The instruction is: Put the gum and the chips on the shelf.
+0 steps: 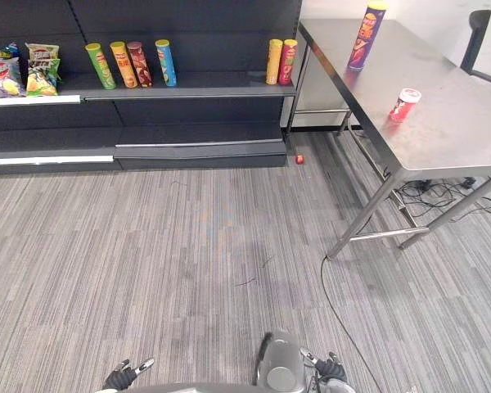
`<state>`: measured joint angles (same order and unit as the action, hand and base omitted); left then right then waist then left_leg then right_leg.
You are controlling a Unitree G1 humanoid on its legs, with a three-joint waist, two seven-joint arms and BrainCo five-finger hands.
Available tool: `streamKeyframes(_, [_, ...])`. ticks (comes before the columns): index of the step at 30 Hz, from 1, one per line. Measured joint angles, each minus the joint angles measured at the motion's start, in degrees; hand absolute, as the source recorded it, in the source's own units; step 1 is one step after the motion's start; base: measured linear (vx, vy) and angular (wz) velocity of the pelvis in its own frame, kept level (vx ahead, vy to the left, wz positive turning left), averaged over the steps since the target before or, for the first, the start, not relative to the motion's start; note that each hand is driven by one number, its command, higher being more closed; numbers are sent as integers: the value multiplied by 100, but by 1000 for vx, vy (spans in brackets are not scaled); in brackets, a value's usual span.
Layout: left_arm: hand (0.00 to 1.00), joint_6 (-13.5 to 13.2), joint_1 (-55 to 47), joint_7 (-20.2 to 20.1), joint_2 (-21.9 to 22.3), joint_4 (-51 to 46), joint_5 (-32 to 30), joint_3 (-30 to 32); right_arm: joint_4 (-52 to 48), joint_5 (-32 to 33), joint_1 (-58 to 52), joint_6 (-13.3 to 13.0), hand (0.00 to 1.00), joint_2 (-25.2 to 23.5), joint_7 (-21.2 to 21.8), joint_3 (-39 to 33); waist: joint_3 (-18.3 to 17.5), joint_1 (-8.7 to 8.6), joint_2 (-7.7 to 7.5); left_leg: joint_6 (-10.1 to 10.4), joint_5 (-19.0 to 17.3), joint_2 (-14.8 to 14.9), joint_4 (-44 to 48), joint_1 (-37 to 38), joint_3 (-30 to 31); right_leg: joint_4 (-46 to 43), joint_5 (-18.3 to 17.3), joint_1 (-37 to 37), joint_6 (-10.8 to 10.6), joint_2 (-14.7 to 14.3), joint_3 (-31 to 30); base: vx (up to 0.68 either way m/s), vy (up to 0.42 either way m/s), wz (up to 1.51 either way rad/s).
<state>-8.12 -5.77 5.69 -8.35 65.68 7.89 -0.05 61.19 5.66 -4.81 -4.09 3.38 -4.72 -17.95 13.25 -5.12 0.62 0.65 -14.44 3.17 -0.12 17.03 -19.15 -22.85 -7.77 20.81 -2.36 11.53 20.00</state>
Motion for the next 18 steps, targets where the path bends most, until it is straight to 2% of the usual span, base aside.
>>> streamKeyframes(2, [0,-6,39,-52,-47,6,-17,118,60,3,-75,22,0,-62,-3,-26,77,26,-159,192,-187,-77,-82,277,87,1067,528,-3,-31,27,-112,464,-249,36])
streamKeyframes(3, [0,15,46,-56,65,56,-30,251,57,10,-201,31,0,-39,1,-39,82,19,-127,265,-392,16,-44,454,175,896,1228,-3,68,-14,-184,635,-334,16])
streamKeyframes(4, [0,8,41,-91,213,106,-76,339,43,107,-212,16,0,37,5,-202,18,11,219,270,-389,198,59,492,257,367,1130,177,171,-128,-133,562,-281,2])
streamKeyframes(5, [0,3,64,-113,306,125,-141,412,41,121,-189,6,0,38,-3,-249,48,20,227,290,-323,264,175,482,267,184,998,229,350,-158,-126,533,-313,-16])
streamKeyframes(6, [0,2,93,-126,351,167,-181,557,29,126,-174,6,0,30,1,-324,48,20,246,345,-189,379,439,418,291,-17,781,239,444,-209,-93,493,-369,-10])
streamKeyframes(7, [0,3,99,-147,369,153,-181,681,-11,130,-179,2,0,-13,-3,-458,19,-42,296,583,-41,605,1161,185,482,-81,544,70,484,-300,29,472,-384,4])
streamKeyframes(8, [0,2,98,-154,360,151,-179,749,-22,129,-178,13,0,-31,-2,-483,27,-90,281,716,55,736,1733,-11,631,-83,440,-62,471,-336,89,457,-367,21])
streamKeyframes(9, [0,1,105,-161,359,119,-160,875,-19,125,-224,13,0,-44,-3,-510,30,-96,281,959,480,973,2948,-422,954,-68,214,-398,519,-436,166,440,-290,8])
streamKeyframes(10, [0,-1,88,-158,377,2,-132,945,-1,111,-246,21,0,-23,-4,-472,44,-73,259,1139,1224,1162,3979,-776,1172,5,15,-760,562,-564,147,432,-237,-3])
streamKeyframes(11, [0,-2,76,-162,372,-20,-135,948,-3,96,-248,22,0,6,-1,-401,66,-59,226,1156,1381,1258,4465,-943,1185,67,-71,-937,604,-637,130,438,-148,-22])
streamKeyframes(12, [0,-2,73,-177,368,-41,-139,954,-6,55,-236,25,0,18,4,-382,70,-37,257,1109,1394,1460,5293,-1220,974,271,-144,-1298,652,-786,69,472,-132,-40])
streamKeyframes(13, [0,-2,68,-177,375,-86,-138,994,-4,-12,-216,26,0,35,0,-381,74,31,270,991,1320,1637,5694,-1372,501,567,-144,-1668,654,-924,-62,461,-128,-48])
streamKeyframes(14, [0,-2,69,-175,389,-104,-136,1025,1,-51,-215,27,0,45,-1,-368,74,69,267,862,1235,1702,5782,-1432,241,727,-143,-1857,655,-977,-140,363,-99,-51])
streamKeyframes(15, [0,-2,41,-170,419,-172,-131,1125,2,-64,-207,37,0,50,-7,-357,77,76,252,610,991,1772,5821,-1559,-123,1037,-143,-2213,655,-1035,-192,290,-46,-30])
streamKeyframes(16, [0,-7,15,-170,428,-210,-121,1156,24,-58,-201,40,0,54,-9,-359,77,77,243,546,835,1778,5774,-1674,-240,1172,-133,-2354,639,-1050,-231,341,-33,-34])
streamKeyframes(18, [0,-12,-41,-131,413,-263,56,1170,52,-17,-197,70,0,45,-14,-362,81,127,187,582,450,1681,5036,-2041,-398,1548,-121,-2786,549,-1053,-501,365,-5,-44])
